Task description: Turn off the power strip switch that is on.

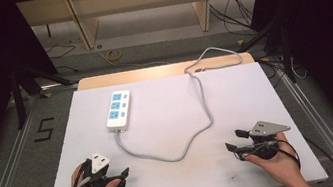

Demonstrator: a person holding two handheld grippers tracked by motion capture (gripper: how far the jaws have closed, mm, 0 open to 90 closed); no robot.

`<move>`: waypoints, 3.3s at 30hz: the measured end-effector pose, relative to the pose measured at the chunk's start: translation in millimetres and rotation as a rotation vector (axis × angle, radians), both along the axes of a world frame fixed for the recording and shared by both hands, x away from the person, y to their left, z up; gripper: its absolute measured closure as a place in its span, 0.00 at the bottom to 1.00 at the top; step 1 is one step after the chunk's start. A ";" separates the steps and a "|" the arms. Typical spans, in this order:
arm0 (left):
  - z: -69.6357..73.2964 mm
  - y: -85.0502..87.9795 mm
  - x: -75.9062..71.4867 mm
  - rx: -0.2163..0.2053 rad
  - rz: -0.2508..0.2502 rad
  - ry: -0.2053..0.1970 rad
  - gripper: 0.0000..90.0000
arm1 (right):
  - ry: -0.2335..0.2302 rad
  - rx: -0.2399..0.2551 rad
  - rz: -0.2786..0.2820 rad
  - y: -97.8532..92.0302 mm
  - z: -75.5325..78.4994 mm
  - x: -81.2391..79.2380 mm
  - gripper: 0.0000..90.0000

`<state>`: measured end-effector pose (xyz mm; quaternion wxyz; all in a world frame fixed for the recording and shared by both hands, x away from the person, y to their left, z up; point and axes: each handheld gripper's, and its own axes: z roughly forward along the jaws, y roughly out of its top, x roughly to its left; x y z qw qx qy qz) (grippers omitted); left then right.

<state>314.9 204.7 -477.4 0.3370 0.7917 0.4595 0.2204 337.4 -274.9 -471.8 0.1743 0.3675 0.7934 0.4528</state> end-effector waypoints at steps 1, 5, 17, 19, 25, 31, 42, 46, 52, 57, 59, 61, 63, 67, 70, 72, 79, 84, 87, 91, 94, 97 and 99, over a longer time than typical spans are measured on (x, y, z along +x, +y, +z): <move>-0.5 -0.1 0.5 0.003 0.000 0.003 0.17 | -0.003 0.001 0.002 0.2 0.0 0.0 0.41; -0.5 -1.0 1.4 0.003 -0.001 0.000 0.17 | 0.000 -0.006 0.008 1.6 0.0 -0.7 0.41; 2.4 0.1 5.2 0.009 0.009 -0.007 0.19 | -0.007 -0.006 0.009 1.7 0.7 -0.4 0.42; 3.3 -0.2 7.6 0.012 0.011 -0.010 0.19 | -0.007 -0.006 0.008 1.8 0.8 -0.2 0.42; 6.9 -2.5 14.7 0.007 0.021 -0.026 0.19 | -0.016 -0.003 0.007 2.1 1.8 -0.3 0.42; 8.4 -7.4 18.9 0.003 0.011 -0.032 0.19 | -0.018 -0.004 0.012 2.5 2.2 -0.2 0.42; 12.8 -12.8 29.1 0.001 0.004 -0.037 0.19 | -0.016 -0.002 0.018 4.2 1.8 -0.3 0.42; 14.3 -16.2 33.4 0.001 -0.002 -0.041 0.19 | -0.015 -0.005 0.020 4.8 1.9 -0.7 0.42; 16.2 -20.1 38.9 0.006 -0.012 -0.045 0.19 | -0.014 -0.004 0.021 5.5 1.5 -0.8 0.42; 18.4 -22.3 44.1 0.006 -0.011 -0.052 0.19 | -0.015 -0.003 0.021 5.8 1.6 -0.8 0.42; 19.3 -23.3 46.3 0.003 -0.009 -0.054 0.19 | -0.015 -0.002 0.021 5.9 1.6 -0.9 0.42; 20.4 -24.3 49.0 0.000 -0.010 -0.056 0.19 | -0.015 -0.002 0.020 5.9 1.6 -0.9 0.42; 21.9 -25.3 51.8 -0.001 -0.008 -0.056 0.19 | -0.014 -0.002 0.020 6.0 1.5 -0.9 0.42; 24.5 -27.4 57.4 -0.002 -0.009 -0.059 0.19 | -0.015 -0.003 0.022 6.0 1.5 -0.9 0.42; 26.0 -29.1 61.7 0.000 -0.010 -0.057 0.19 | -0.014 -0.004 0.024 6.3 1.3 -0.8 0.42; 26.8 -30.1 64.5 0.000 -0.010 -0.059 0.19 | -0.017 -0.008 0.027 6.7 1.1 -0.6 0.42; 29.9 -32.7 73.4 -0.003 -0.005 -0.062 0.19 | -0.019 -0.009 0.030 7.3 1.1 -0.5 0.42; 31.4 -35.8 78.9 0.005 -0.006 -0.066 0.20 | -0.019 -0.008 0.029 7.3 1.3 -0.8 0.42; 32.2 -38.0 82.7 0.011 -0.011 -0.064 0.21 | -0.020 -0.009 0.029 7.2 1.2 -0.6 0.42; 32.5 -39.6 88.3 0.018 -0.009 -0.063 0.22 | -0.020 -0.009 0.027 7.0 1.3 -0.6 0.42; 33.0 -40.2 92.2 0.019 -0.007 -0.061 0.23 | -0.018 -0.009 0.025 7.0 1.2 -0.6 0.42; 34.7 -40.3 96.4 0.024 -0.004 -0.064 0.23 | -0.020 -0.010 0.027 6.9 1.2 -0.5 0.42; 36.1 -40.8 99.9 0.025 -0.002 -0.067 0.24 | -0.019 -0.009 0.026 7.0 1.0 -0.5 0.42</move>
